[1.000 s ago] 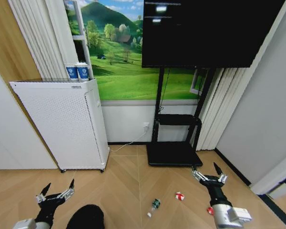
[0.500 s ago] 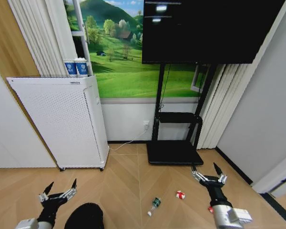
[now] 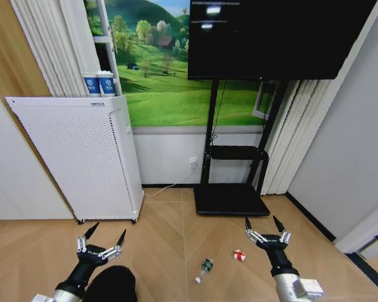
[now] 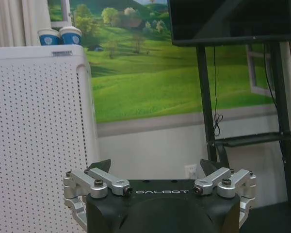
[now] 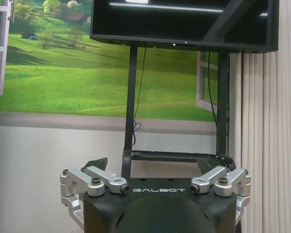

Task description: Pick up the trash bin and place the garbage on the floor into it.

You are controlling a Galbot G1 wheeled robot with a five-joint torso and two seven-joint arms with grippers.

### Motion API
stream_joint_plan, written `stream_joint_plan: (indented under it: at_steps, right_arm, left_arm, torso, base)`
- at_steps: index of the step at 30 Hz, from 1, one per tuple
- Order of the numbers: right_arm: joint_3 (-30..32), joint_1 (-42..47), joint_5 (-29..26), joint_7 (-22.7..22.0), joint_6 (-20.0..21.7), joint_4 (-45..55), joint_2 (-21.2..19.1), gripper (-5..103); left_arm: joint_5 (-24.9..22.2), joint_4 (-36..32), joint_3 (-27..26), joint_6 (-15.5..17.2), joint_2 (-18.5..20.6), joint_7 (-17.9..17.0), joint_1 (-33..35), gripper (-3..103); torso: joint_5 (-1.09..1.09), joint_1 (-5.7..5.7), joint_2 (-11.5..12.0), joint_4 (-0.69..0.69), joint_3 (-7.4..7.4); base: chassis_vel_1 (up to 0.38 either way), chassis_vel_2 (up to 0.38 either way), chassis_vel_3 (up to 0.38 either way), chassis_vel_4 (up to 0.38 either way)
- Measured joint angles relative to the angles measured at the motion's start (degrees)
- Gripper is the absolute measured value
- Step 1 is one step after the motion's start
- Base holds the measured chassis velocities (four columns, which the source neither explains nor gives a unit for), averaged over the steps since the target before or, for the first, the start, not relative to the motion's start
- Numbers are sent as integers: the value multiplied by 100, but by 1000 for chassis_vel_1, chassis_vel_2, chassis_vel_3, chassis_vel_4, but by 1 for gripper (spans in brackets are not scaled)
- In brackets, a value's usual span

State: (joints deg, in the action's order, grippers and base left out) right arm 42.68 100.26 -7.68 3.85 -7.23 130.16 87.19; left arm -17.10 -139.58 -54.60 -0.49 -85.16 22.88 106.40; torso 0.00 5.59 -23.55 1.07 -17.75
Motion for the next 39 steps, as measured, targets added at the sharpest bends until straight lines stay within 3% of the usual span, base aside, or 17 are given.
stream_joint_plan:
  at_steps: [10,29,39]
  right_arm:
    - [-10,4,44,8,-44,-58,5,100]
    - [34,-10,20,-10,-63,-117,-10,100]
    - [49,-35,11,-19,-64,-144,-6,100]
  left_arm:
    - [-612,-382,-193,340,95,-225,6,100]
    - [-540,-34,-168,336,-10,-692,-53,100]
    - [-502,41,-163,375,17,-760,-95,100]
  torso:
    - [0,-81,223,0,143]
    - [0,-226,665,0,439]
    - [0,-297,885,0,588]
  base:
    - [0,0,0,0]
    - [0,0,0,0]
    - [0,0,0,0]
